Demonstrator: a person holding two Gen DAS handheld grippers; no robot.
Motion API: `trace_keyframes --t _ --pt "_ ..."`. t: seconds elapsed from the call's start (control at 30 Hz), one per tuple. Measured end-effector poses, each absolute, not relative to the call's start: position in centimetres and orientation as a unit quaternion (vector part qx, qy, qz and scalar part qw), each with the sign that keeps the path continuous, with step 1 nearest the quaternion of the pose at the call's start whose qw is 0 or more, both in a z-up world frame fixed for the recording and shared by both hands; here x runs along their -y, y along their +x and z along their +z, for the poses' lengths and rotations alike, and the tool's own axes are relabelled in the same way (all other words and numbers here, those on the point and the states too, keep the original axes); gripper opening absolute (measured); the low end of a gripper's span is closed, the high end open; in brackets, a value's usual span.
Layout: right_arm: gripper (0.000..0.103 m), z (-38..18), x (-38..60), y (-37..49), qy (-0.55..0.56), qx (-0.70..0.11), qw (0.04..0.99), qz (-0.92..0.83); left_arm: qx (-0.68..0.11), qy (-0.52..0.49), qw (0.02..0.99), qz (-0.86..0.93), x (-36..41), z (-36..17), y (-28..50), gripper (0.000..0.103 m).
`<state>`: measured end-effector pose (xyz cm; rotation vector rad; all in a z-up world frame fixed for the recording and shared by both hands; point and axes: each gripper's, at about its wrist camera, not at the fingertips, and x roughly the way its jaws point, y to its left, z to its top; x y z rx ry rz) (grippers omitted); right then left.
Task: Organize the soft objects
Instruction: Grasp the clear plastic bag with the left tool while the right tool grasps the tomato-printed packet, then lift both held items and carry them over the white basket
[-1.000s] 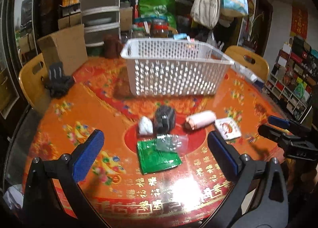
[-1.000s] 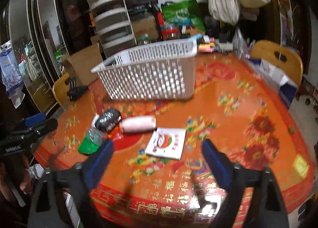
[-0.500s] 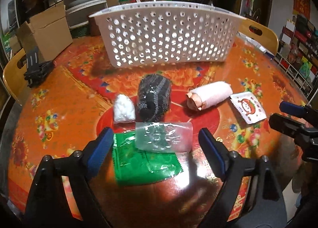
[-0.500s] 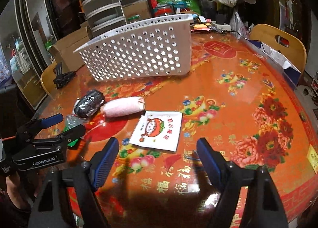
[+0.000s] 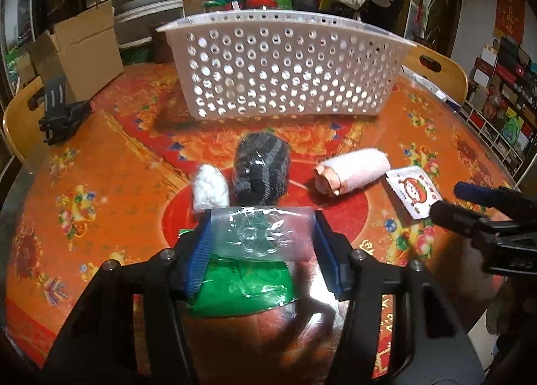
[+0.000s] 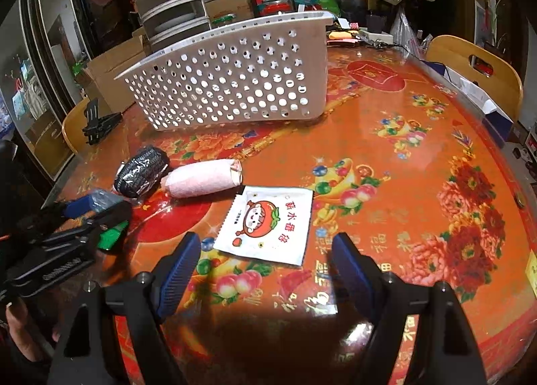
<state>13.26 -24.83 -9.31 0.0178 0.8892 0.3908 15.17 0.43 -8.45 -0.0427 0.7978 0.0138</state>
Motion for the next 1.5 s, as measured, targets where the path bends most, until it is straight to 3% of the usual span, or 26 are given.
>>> trace_keyframes --t 0.53,0.93,1.0,1.07,1.13,1.5 --pt "0.079 -10.6 22.1 15.1 -0.057 -0.436 0.885 0.152 -0.349 -0.024 0.937 0.008 -1.9 -6.6 12.5 0.054" --pt "0.048 -10.6 21.7 14.5 -0.082 -0.420 0.891 0.153 -0.353 -0.043 0.935 0.010 -2.7 -6.9 12.4 0.054" --pt "0.040 -10.5 21.8 14.3 -0.081 -0.418 0.891 0.158 -0.353 -0.043 0.935 0.011 -2.8 -7.0 12.4 0.054" --pt "0.026 -10.4 22.1 14.2 -0.083 -0.414 0.893 0.156 -0.355 -0.046 0.934 0.011 -2.8 -7.0 12.4 0.054" --pt "0.022 -10.3 22.4 14.2 -0.080 -0.415 0.892 0.159 -0.355 -0.047 0.934 0.011 -2.7 -7.0 12.5 0.054" --pt "0.016 -9.2 23.9 12.9 -0.055 -0.392 0.900 0.180 -0.352 -0.048 0.935 0.013 -2.4 -6.6 12.3 0.054"
